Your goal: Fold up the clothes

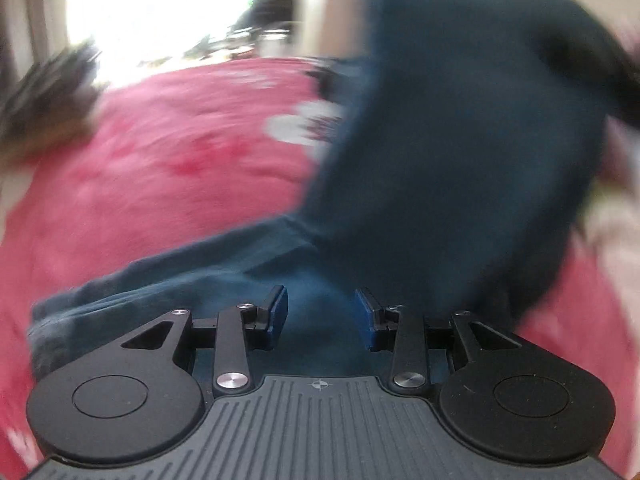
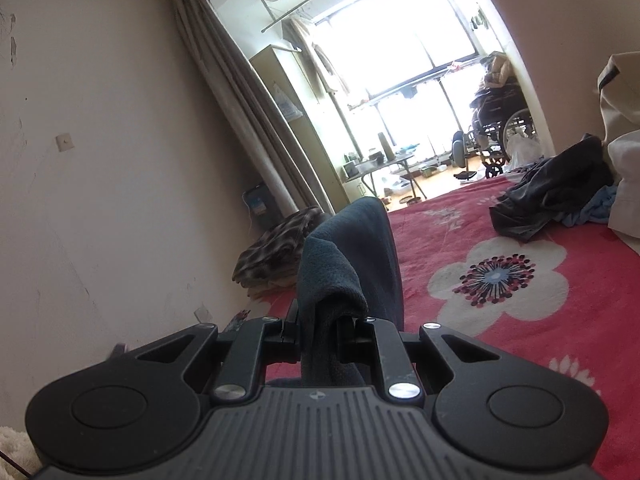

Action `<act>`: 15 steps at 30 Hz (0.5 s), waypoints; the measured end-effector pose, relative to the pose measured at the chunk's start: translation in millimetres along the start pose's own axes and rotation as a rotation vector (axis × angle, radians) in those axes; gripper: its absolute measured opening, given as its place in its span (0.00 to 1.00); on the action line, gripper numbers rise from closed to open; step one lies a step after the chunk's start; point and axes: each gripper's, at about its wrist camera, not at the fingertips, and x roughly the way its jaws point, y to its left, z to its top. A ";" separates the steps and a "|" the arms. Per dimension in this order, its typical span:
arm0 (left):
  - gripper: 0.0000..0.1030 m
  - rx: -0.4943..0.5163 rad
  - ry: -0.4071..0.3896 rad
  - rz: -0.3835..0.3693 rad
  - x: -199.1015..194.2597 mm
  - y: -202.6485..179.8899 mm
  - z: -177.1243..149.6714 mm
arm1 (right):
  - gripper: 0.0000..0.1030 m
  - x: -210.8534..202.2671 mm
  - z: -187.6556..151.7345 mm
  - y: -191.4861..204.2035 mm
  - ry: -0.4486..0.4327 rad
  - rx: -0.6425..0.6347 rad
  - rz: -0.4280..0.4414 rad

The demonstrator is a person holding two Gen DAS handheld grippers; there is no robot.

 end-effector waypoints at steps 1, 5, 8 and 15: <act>0.35 0.098 -0.004 0.016 4.2 -18.5 -7.6 | 0.16 -0.8 -0.8 0.3 0.001 0.000 -0.002; 0.33 0.422 -0.059 0.127 14.1 -71.6 -33.7 | 0.16 2.0 -6.9 0.7 0.027 0.007 -0.022; 0.35 0.337 -0.044 0.100 6.4 -58.1 -28.9 | 0.16 2.2 -7.0 6.4 0.027 -0.009 -0.019; 0.35 -0.106 -0.070 0.097 -62.4 25.0 -33.1 | 0.16 16.0 -10.3 36.5 0.040 -0.067 0.026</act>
